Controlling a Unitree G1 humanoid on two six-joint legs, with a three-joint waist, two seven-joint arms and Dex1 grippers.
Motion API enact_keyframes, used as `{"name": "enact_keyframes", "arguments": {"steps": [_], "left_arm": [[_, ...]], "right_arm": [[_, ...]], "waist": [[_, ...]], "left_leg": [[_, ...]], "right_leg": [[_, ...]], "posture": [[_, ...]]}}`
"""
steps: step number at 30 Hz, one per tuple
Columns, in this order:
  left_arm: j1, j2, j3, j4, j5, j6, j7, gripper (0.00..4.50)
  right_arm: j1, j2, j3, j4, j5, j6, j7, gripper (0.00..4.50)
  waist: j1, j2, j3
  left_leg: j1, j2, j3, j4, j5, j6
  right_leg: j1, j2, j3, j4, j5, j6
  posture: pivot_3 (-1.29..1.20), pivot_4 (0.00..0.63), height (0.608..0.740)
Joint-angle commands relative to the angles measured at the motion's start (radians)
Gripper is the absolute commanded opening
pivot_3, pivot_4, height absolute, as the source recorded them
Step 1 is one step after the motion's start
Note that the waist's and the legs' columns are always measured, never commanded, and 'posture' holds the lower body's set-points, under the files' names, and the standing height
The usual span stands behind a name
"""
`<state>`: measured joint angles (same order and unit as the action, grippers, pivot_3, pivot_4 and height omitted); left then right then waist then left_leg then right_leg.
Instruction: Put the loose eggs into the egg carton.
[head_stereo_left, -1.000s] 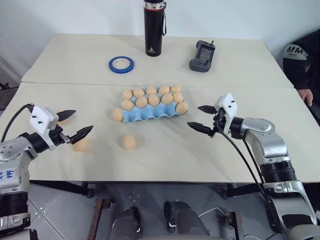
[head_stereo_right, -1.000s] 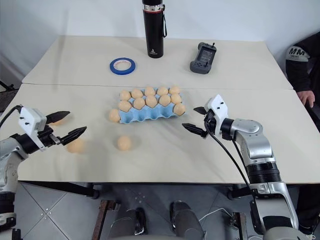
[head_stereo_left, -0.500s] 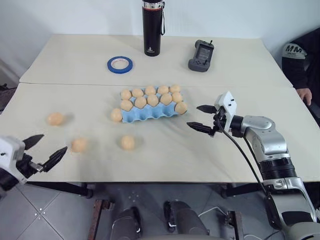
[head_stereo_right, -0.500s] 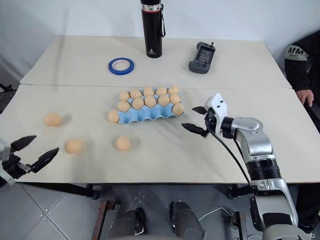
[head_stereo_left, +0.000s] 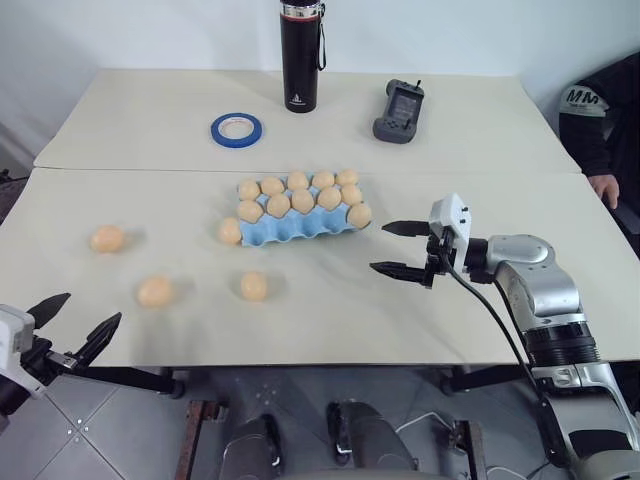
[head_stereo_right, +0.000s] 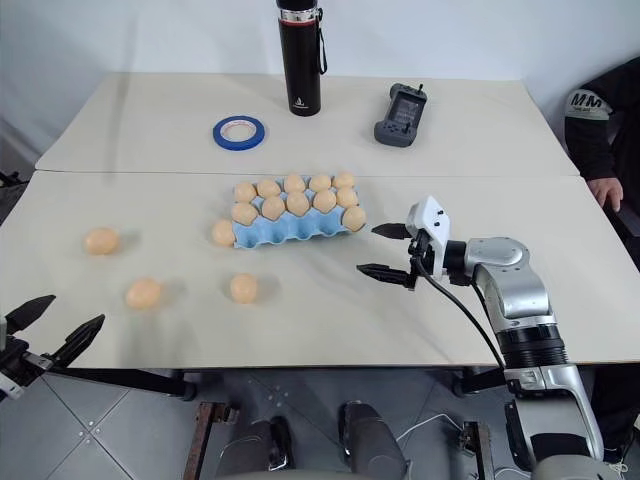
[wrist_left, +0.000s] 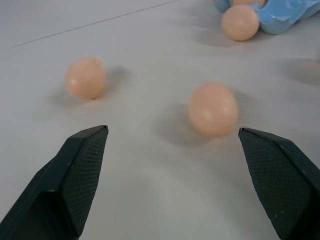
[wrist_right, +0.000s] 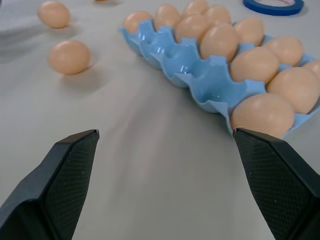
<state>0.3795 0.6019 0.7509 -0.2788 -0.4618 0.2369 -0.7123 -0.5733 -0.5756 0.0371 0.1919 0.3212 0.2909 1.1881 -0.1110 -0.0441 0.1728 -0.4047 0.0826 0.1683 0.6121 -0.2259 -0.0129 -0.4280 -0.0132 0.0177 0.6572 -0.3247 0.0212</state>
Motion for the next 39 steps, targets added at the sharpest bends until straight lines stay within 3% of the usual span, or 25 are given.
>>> {"name": "enact_keyframes", "arguments": {"steps": [1, 6, 11, 16, 25, 35, 39], "left_arm": [[-0.059, 0.018, -0.077, -0.179, -0.026, 0.054, 0.062, 4.46], [-0.203, 0.023, -0.292, -0.299, 0.006, 0.16, 0.141, 4.46], [-0.288, -0.014, -0.458, -0.276, 0.056, 0.232, 0.214, 4.46], [-0.336, -0.056, -0.578, -0.184, 0.142, 0.185, 0.24, 4.46], [-0.448, -0.115, -0.702, -0.043, 0.204, 0.084, 0.199, 4.46], [-0.487, -0.137, -0.769, 0.029, 0.221, 0.135, 0.183, 4.46], [-0.488, -0.154, -0.773, 0.032, 0.215, 0.134, 0.184, 3.5]], "right_arm": [[-0.002, -0.018, -0.018, -0.042, 0.025, 0.013, 0.005, 4.5], [0.006, -0.026, -0.024, -0.048, 0.029, 0.004, 0.017, 4.5], [0.049, -0.049, -0.032, -0.096, 0.046, -0.033, 0.054, 4.5], [0.081, -0.066, -0.04, -0.131, 0.066, -0.024, 0.063, 4.5], [0.12, -0.073, -0.044, -0.163, 0.076, -0.018, 0.03, 4.5], [0.125, -0.085, -0.047, -0.162, 0.073, -0.017, 0.014, 4.5], [0.13, -0.091, -0.047, -0.163, 0.076, -0.017, 0.011, 4.5]], "waist": [[0.001, 0.0, 0.0], [0.019, 0.0, 0.0], [0.018, 0.001, 0.0], [0.026, 0.001, 0.001], [0.031, 0.001, 0.001], [0.031, 0.001, 0.001], [0.031, 0.001, 0.001]], "left_leg": [[0.0, 0.0, 0.0, 0.0, 0.0, 0.0], [0.0, -0.001, 0.0, 0.001, 0.001, 0.001], [0.001, 0.001, 0.0, 0.001, 0.002, 0.004], [0.001, 0.001, 0.001, 0.001, 0.003, 0.003], [0.001, 0.0, 0.0, 0.004, 0.002, 0.003], [0.001, 0.0, 0.0, 0.003, 0.003, 0.005], [0.001, 0.0, 0.0, 0.004, 0.003, 0.005]], "right_leg": [[0.0, 0.0, 0.0, 0.0, 0.0, 0.0], [0.002, 0.0, 0.0, 0.0, 0.001, 0.001], [0.001, 0.003, 0.002, 0.001, 0.001, 0.003], [0.001, 0.005, 0.002, 0.001, 0.0, 0.003], [0.002, 0.003, 0.002, 0.001, 0.002, 0.004], [0.002, 0.003, 0.002, 0.002, 0.002, 0.004], [0.002, 0.003, 0.002, 0.002, 0.002, 0.005]], "posture": [[0.0, 0.15, 0.74], [0.0, 0.15, 0.74], [0.0, 0.15, 0.74], [0.0, 0.15, 0.74], [0.0, 0.15, 0.74], [0.0, 0.15, 0.74], [0.0, 0.15, 0.74]]}}
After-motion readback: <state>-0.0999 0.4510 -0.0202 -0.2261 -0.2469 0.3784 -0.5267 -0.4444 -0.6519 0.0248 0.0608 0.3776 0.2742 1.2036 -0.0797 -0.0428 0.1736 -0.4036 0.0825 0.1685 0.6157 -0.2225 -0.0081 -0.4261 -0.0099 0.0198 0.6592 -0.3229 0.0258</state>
